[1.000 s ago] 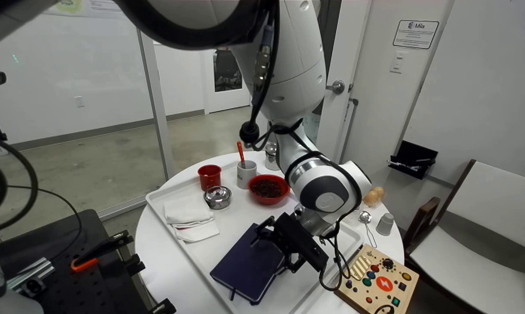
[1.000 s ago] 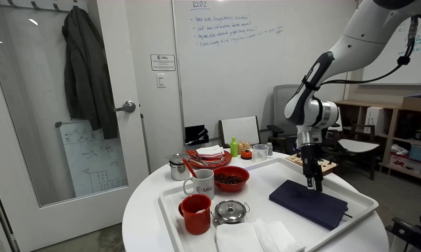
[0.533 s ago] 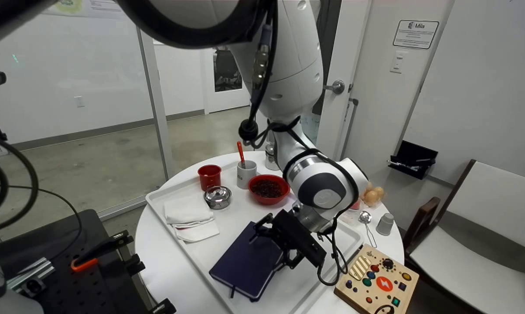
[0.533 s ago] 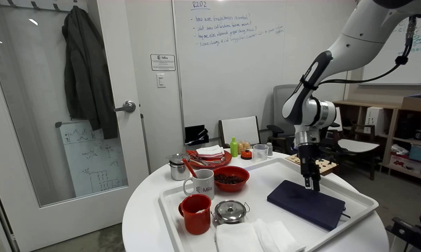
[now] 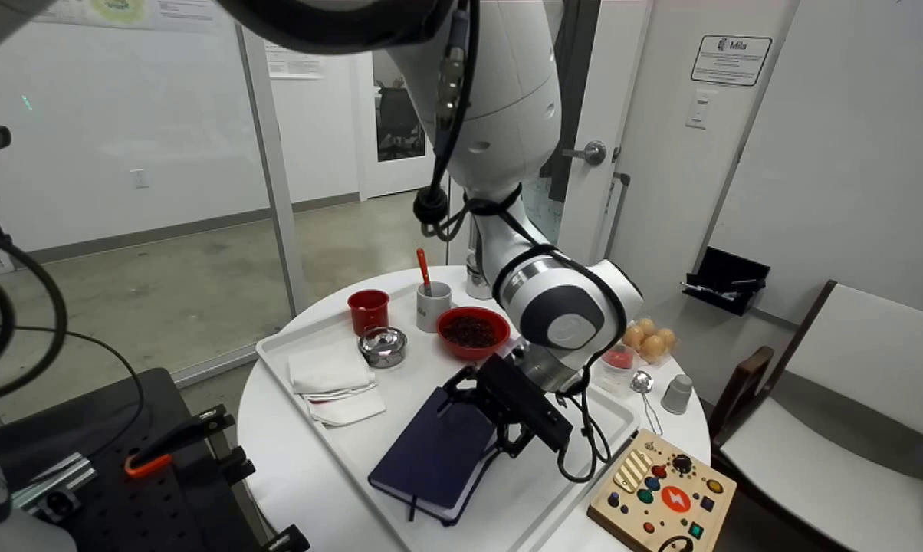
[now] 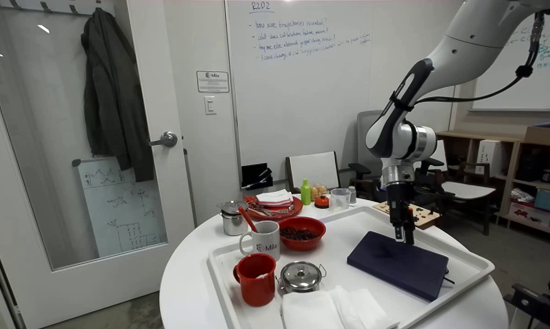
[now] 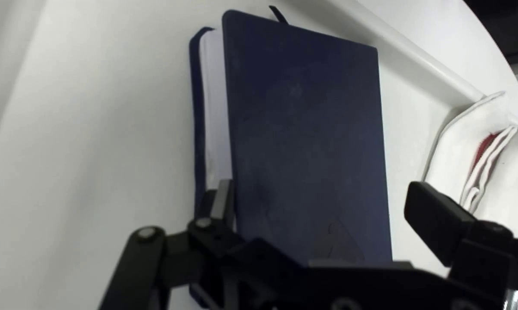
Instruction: Open the blue book
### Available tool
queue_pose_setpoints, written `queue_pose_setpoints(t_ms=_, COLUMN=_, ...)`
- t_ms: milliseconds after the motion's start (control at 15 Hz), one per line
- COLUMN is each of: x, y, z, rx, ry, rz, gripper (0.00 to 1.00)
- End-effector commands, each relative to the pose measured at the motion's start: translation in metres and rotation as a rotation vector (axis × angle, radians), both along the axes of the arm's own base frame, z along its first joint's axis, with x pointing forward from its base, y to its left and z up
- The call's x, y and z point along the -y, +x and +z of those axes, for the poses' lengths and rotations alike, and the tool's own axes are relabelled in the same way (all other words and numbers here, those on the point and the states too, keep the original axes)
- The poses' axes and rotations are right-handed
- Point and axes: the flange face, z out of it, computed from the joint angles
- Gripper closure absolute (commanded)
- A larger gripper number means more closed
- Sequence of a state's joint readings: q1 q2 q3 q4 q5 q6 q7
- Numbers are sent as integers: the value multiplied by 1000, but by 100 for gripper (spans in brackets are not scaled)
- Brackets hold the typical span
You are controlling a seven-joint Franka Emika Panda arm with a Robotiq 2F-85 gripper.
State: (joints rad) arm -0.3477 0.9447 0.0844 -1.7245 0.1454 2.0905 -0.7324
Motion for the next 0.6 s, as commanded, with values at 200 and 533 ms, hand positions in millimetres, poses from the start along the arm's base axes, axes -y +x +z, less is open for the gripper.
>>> queue_pose_setpoints(t_ms=200, x=-32, y=-6, z=30, rx=49, ry=-29, rz=103, gripper=0)
queue_pose_setpoints(t_ms=533, x=-52, y=-11, z=48, rx=84, ry=-53, rz=175, gripper=0)
